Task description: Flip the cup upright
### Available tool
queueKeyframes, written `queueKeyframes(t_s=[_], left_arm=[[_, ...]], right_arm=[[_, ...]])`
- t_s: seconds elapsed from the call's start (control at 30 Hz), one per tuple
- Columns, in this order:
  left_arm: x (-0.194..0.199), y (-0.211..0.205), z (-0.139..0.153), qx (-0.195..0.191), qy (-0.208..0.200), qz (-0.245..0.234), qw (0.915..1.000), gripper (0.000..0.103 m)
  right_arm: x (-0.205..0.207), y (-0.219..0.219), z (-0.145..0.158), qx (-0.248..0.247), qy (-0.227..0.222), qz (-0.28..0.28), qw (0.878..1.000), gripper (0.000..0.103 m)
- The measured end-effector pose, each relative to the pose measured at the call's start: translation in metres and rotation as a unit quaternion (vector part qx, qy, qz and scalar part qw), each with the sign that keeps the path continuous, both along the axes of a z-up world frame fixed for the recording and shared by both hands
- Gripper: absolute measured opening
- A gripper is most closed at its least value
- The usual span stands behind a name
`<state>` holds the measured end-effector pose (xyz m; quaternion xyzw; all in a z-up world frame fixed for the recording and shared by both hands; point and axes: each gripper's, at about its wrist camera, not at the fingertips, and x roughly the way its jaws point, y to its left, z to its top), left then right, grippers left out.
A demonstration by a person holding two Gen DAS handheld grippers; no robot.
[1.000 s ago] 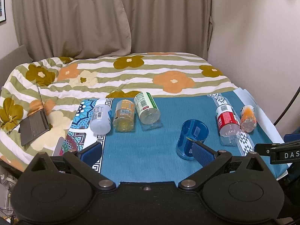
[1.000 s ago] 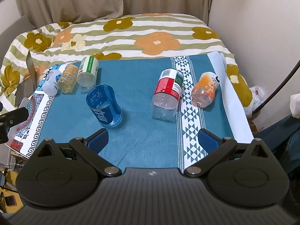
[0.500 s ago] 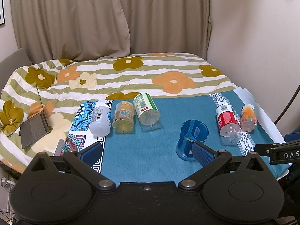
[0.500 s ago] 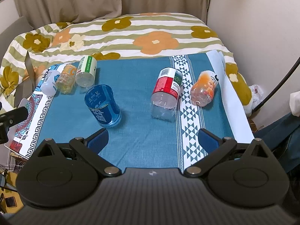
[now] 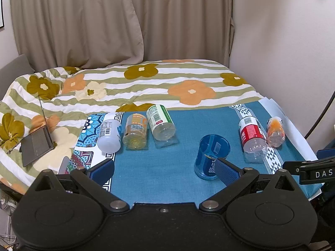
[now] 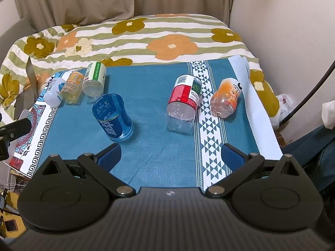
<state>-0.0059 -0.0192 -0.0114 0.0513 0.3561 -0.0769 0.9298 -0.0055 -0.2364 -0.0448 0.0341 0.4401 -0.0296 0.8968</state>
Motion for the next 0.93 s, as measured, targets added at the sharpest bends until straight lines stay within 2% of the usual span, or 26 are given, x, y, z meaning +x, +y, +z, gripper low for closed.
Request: queueKeyframes(t_s=[0.37, 0.63, 0.93], left_arm=[[-0.0003, -0.0029, 0.0011, 0.006, -0.004, -0.001, 1.0000, 0.103], [-0.0008, 0.0020, 0.0032, -0.006, -0.009, 0.011, 0.9999, 0.103], [-0.0016, 0.0010, 0.0032, 0.006, -0.020, 0.018, 0.9996, 0.103]], right_arm=[[-0.0015, 0.0010, -0.0013, -0.001, 0.000, 0.001, 1.000, 0.103], [-0.0017, 0.0008, -0.0014, -0.002, 0.000, 0.002, 1.000, 0.103], [-0.0019, 0.0022, -0.0011, -0.002, 0.000, 0.002, 1.000, 0.103]])
